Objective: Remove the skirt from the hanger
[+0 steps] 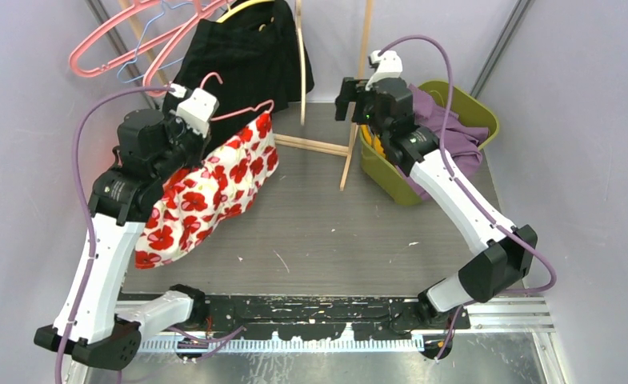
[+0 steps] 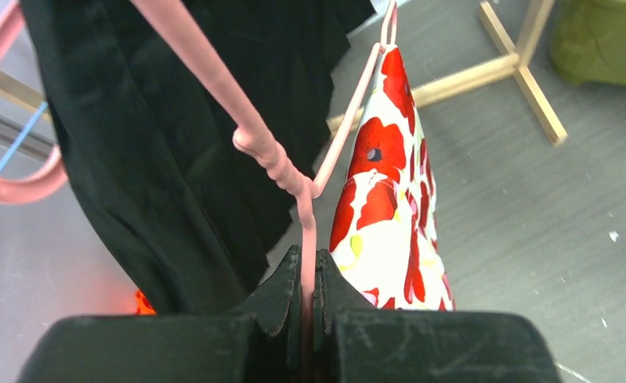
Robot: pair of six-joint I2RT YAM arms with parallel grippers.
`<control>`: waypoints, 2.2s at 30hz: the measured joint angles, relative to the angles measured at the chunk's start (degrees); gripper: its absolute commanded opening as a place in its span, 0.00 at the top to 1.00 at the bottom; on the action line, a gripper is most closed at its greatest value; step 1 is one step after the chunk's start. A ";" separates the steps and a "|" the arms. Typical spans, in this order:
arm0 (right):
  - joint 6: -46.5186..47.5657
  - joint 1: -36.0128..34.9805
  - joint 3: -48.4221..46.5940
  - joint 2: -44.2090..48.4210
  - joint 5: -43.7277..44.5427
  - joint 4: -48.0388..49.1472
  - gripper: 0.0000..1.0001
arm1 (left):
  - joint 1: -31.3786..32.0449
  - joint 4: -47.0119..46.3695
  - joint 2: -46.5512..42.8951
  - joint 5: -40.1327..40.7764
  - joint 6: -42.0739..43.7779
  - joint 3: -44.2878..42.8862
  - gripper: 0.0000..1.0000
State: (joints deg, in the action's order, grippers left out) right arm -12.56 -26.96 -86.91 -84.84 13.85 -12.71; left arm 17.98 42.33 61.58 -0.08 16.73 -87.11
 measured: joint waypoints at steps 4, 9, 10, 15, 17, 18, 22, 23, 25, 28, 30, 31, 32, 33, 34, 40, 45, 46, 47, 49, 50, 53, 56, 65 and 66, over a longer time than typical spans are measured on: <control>1.31 -5.20 0.02 1.05 -2.73 -3.80 0.15 | 0.00 5.79 -1.84 -3.32 -1.40 -0.46 1.00; 2.01 -12.68 0.02 4.17 -7.21 -8.33 0.18 | 0.00 12.81 -3.23 -10.32 -2.86 -7.32 1.00; 2.12 -14.19 0.02 4.90 -8.17 -9.14 0.18 | 0.00 13.33 -3.96 -11.32 -3.02 -8.50 1.00; 2.40 -20.00 0.02 7.82 -12.15 -12.46 0.19 | 0.02 14.80 -7.58 -13.86 -3.04 -11.65 1.00; 2.62 -21.66 0.02 8.26 -12.72 -13.57 0.19 | 0.02 15.72 -8.94 -14.51 -3.06 -12.17 1.00; 2.75 -22.25 0.02 8.33 -12.92 -13.99 0.19 | 0.02 15.80 -9.05 -14.58 -3.08 -12.24 1.00; 3.21 -24.11 0.02 8.33 -13.40 -15.78 0.19 | 0.02 16.41 -8.94 -15.19 -3.48 -12.28 1.00; 3.34 -24.39 0.00 8.33 -13.49 -16.04 0.19 | 0.02 16.68 -8.83 -15.19 -3.65 -12.28 1.00; 3.54 -24.74 -0.17 8.28 -13.64 -16.13 0.19 | 0.02 17.16 -8.81 -15.15 -3.93 -12.28 1.00; 3.96 -25.29 -1.75 7.41 -13.86 -16.06 0.18 | 0.02 17.79 -8.90 -15.13 -4.28 -12.26 1.00; 4.46 -25.44 -2.91 6.60 -13.97 -15.65 0.17 | 0.00 18.10 -9.14 -15.04 -4.33 -12.26 1.00; 4.81 -25.46 -3.26 6.27 -13.99 -15.41 0.17 | 0.02 18.21 -9.29 -14.99 -4.33 -12.26 1.00; 5.46 -25.49 -3.76 5.68 -13.99 -15.10 0.17 | 0.02 18.40 -9.44 -14.97 -4.33 -12.33 1.00; 6.03 -25.49 -4.04 5.27 -13.97 -14.86 0.16 | 0.02 18.58 -9.57 -14.97 -4.35 -12.41 1.00; 6.60 -25.51 -4.39 4.72 -13.97 -14.69 0.16 | 0.02 18.75 -9.66 -14.97 -4.37 -12.50 1.00; 9.07 -25.49 -5.99 1.18 -13.70 -14.23 0.17 | 0.02 19.12 -10.25 -14.95 -4.42 -12.55 1.00; 9.64 -25.49 -6.34 0.04 -13.38 -14.27 0.36 | 0.02 19.26 -10.64 -14.93 -4.46 -12.55 1.00; 9.66 -25.49 -6.47 -0.04 -13.40 -14.25 0.46 | 0.02 19.26 -10.67 -14.93 -4.46 -12.55 1.00; 9.60 -25.49 -6.62 -0.07 -13.46 -14.29 0.52 | 0.02 19.26 -10.67 -14.93 -4.48 -12.55 1.00; 9.25 -25.49 -7.13 -0.17 -13.55 -14.49 0.57 | 0.02 19.26 -10.67 -14.93 -4.48 -12.55 1.00; 9.18 -25.49 -7.52 -0.31 -13.57 -14.49 0.59 | 0.02 19.26 -10.67 -14.93 -4.48 -12.52 1.00; 8.94 -25.49 -8.00 -0.33 -13.66 -14.53 0.65 | 0.02 19.21 -10.67 -14.93 -4.48 -12.48 1.00; 8.87 -25.51 -8.02 -0.33 -13.77 -14.56 0.79 | 0.02 19.19 -10.62 -14.93 -4.48 -12.37 1.00; 7.96 -25.51 -8.17 -0.17 -13.18 -14.99 0.99 | 0.02 18.49 -10.60 -14.40 -4.55 -10.54 1.00; 8.09 -25.51 -8.20 -0.07 -12.52 -15.02 0.99 | 0.02 18.25 -10.60 -14.19 -4.57 -10.12 1.00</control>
State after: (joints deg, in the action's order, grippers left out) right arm -4.47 -52.47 -95.11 -84.90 1.32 -27.73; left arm 18.00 60.58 50.98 -14.26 12.16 -97.23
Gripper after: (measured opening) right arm 0.039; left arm 0.029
